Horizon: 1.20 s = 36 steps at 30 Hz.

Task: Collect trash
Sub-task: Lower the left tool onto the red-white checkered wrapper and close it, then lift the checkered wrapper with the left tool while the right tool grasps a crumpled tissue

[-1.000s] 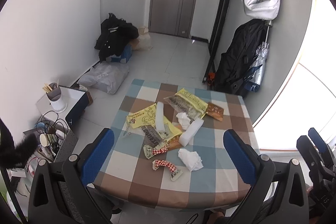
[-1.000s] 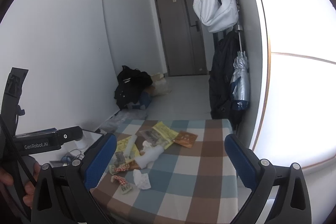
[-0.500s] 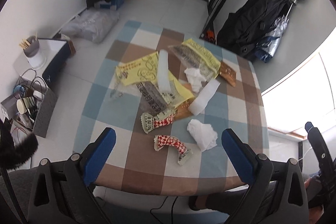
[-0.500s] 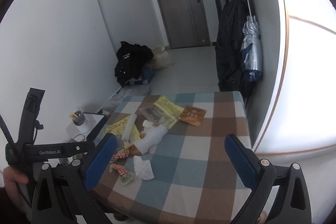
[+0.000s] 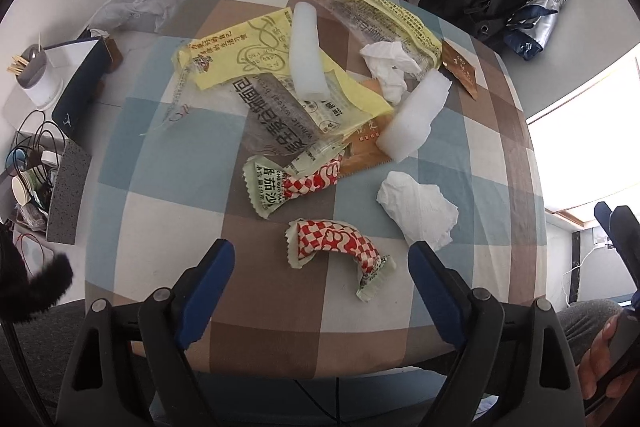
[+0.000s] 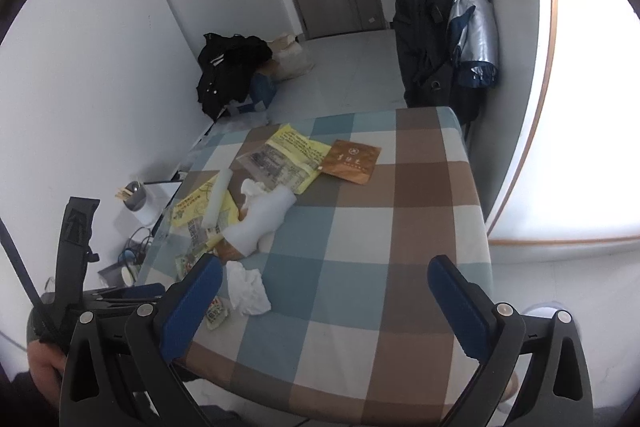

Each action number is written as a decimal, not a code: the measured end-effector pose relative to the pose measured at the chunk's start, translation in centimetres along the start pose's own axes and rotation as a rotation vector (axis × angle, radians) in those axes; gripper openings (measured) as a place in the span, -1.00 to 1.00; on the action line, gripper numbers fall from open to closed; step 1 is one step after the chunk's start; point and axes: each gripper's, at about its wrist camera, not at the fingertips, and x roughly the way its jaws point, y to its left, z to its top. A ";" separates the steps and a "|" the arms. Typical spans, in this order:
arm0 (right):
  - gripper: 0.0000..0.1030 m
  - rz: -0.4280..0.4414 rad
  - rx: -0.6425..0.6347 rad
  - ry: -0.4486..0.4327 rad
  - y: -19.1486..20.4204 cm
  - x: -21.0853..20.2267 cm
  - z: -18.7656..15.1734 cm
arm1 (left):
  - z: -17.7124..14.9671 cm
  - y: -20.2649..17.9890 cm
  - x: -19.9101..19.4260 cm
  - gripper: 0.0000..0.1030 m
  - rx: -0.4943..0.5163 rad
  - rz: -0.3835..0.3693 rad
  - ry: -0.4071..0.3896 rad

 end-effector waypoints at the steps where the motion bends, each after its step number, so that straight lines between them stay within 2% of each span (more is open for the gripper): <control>1: 1.00 0.000 0.003 0.009 0.0 0.1 0.0 | 0.0 0.0 0.1 0.68 -0.010 0.003 0.002; 4: 1.00 0.002 -0.004 0.015 0.0 0.2 -0.2 | 0.1 0.2 0.4 0.62 -0.021 0.027 -0.002; 6: 1.00 0.007 -0.007 0.018 0.2 0.2 -0.2 | 0.1 -0.2 0.9 0.54 0.005 0.075 0.003; 7: 1.00 0.010 -0.009 0.019 0.3 0.2 -0.2 | 0.1 -0.4 1.1 0.40 0.019 0.082 0.009; 9: 1.00 0.006 -0.016 0.024 0.4 0.3 -0.2 | -0.1 -0.8 1.1 0.36 0.043 0.099 -0.001; 12: 1.00 0.008 -0.025 0.025 0.7 0.2 -0.3 | -0.2 -1.1 1.1 0.19 0.052 0.094 0.001; 14: 1.00 0.002 -0.033 0.024 0.9 0.2 -0.4 | -0.2 -1.4 1.0 0.00 0.064 0.083 -0.001; 18: 1.00 -0.008 -0.038 0.027 0.9 0.2 -0.5 | -0.3 -2.3 1.1 -0.10 0.106 0.096 -0.016; 19: 1.00 -0.012 -0.038 0.031 0.9 0.3 -0.6 | -0.3 -2.3 1.1 -0.28 0.108 0.090 -0.015; 24: 1.00 -0.022 -0.025 0.033 0.6 0.3 -0.6 | -0.3 -1.9 0.9 -0.39 0.091 0.055 -0.007; 27: 1.00 -0.025 -0.024 0.030 0.7 0.2 -0.6 | -0.3 -2.0 0.9 -0.65 0.082 0.038 -0.006; 36: 1.00 -0.049 -0.032 0.036 1.4 0.5 -1.0 | -0.3 -0.7 0.5 -0.66 0.025 -0.011 -0.004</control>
